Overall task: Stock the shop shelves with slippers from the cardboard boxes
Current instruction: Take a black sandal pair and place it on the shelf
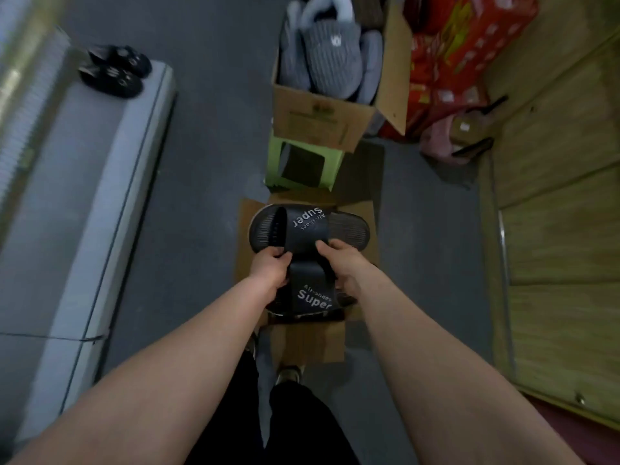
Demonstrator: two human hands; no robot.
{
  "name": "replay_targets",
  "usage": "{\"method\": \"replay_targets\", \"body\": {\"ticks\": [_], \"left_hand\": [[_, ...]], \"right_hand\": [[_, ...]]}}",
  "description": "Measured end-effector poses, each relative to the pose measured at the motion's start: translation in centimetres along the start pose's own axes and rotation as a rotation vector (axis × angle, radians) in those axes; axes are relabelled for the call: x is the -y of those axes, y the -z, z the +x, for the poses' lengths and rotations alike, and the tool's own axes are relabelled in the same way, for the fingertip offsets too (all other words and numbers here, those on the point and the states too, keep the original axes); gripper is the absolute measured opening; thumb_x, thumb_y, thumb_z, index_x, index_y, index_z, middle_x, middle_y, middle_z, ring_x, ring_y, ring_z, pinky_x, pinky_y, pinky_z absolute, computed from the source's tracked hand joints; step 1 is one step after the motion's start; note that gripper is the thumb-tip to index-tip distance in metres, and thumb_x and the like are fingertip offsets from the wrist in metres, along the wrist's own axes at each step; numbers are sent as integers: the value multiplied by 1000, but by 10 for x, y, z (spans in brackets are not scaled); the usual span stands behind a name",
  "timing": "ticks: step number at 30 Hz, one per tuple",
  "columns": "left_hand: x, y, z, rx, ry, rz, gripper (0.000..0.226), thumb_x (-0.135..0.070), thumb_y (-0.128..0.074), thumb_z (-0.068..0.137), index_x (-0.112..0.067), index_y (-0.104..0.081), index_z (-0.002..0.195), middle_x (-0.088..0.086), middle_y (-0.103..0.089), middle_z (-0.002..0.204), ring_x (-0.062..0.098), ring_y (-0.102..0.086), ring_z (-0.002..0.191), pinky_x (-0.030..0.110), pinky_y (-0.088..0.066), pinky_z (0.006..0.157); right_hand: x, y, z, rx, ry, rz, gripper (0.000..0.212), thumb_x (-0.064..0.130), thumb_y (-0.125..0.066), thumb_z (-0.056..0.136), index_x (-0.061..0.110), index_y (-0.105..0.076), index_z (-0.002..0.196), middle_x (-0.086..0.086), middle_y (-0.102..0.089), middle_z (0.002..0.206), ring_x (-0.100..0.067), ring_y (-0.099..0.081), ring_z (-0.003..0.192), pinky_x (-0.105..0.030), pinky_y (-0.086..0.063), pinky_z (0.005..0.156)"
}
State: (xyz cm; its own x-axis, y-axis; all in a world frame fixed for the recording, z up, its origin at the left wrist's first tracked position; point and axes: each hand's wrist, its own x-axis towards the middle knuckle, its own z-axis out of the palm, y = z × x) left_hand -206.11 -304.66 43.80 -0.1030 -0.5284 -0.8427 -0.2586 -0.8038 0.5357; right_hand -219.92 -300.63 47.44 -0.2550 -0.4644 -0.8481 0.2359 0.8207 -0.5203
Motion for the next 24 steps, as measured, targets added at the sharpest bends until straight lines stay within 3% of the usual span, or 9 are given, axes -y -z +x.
{"method": "replay_targets", "body": {"ticks": [2, 4, 7, 9, 11, 14, 17, 20, 24], "left_hand": [[-19, 0, -23, 37, -66, 84, 23, -17, -50, 99, -13, -56, 122, 12, -64, 114, 31, -65, 102, 38, -56, 81], [-39, 5, -43, 10, -222, 414, 13, -20, -51, 96, -15, -61, 103, 12, -70, 102, 30, -69, 91, 37, -58, 77], [-68, 21, -72, -291, -499, 894, 11, -27, -56, 88, -25, -66, 91, 7, -70, 96, 32, -67, 91, 32, -51, 74], [-84, 34, -88, -478, -665, 872, 15, -28, -60, 88, -27, -62, 103, 8, -66, 106, 34, -60, 101, 37, -47, 80], [-95, 49, -96, -556, -726, 869, 39, -29, -66, 87, -22, -52, 123, 12, -54, 123, 35, -50, 114, 42, -42, 93], [-112, 68, -104, -404, -596, 810, 65, -36, -68, 86, -20, -39, 142, 16, -44, 140, 37, -43, 127, 41, -38, 102], [-126, 79, -118, -244, -596, 745, 46, -30, -66, 89, -7, -53, 126, 15, -58, 128, 32, -55, 116, 32, -42, 87], [-129, 87, -128, -251, -599, 583, 32, -21, -67, 88, -2, -60, 113, 18, -65, 116, 33, -61, 107, 36, -46, 87], [-125, 107, -129, -281, -531, 290, 25, -15, -67, 87, -1, -63, 107, 16, -68, 104, 30, -65, 93, 39, -53, 78]], "right_hand": [[19, 3, -14, -85, 127, -84, 8, 26, -61, 97, 20, -65, 101, -11, -66, 114, -27, -63, 95, -40, -56, 82], [39, 6, -30, -122, 230, -250, 19, 26, -62, 96, 13, -67, 110, -9, -63, 118, -27, -60, 104, -35, -50, 94], [68, 10, -50, -146, 329, -515, 27, 35, -61, 95, 16, -66, 113, -8, -64, 122, -28, -59, 113, -37, -46, 101], [88, 12, -67, -130, 365, -624, 28, 38, -60, 94, 19, -64, 114, -7, -63, 115, -26, -58, 109, -35, -46, 97], [105, 14, -83, -130, 388, -679, 42, 37, -58, 95, 16, -58, 131, -7, -60, 126, -27, -54, 119, -34, -44, 101], [129, 13, -105, -98, 435, -707, 43, 34, -57, 94, 14, -57, 132, -6, -57, 128, -26, -52, 119, -34, -41, 101], [148, 5, -119, -62, 503, -747, 32, 30, -58, 89, 14, -63, 117, -3, -60, 120, -25, -53, 112, -40, -44, 103], [163, -4, -129, -39, 567, -818, 38, 21, -56, 88, 21, -59, 126, -5, -56, 126, -28, -51, 119, -45, -41, 107], [186, -17, -133, -31, 705, -936, 53, 17, -51, 73, 58, -45, 106, 0, -55, 130, -30, -57, 109, -55, -48, 97]]}}
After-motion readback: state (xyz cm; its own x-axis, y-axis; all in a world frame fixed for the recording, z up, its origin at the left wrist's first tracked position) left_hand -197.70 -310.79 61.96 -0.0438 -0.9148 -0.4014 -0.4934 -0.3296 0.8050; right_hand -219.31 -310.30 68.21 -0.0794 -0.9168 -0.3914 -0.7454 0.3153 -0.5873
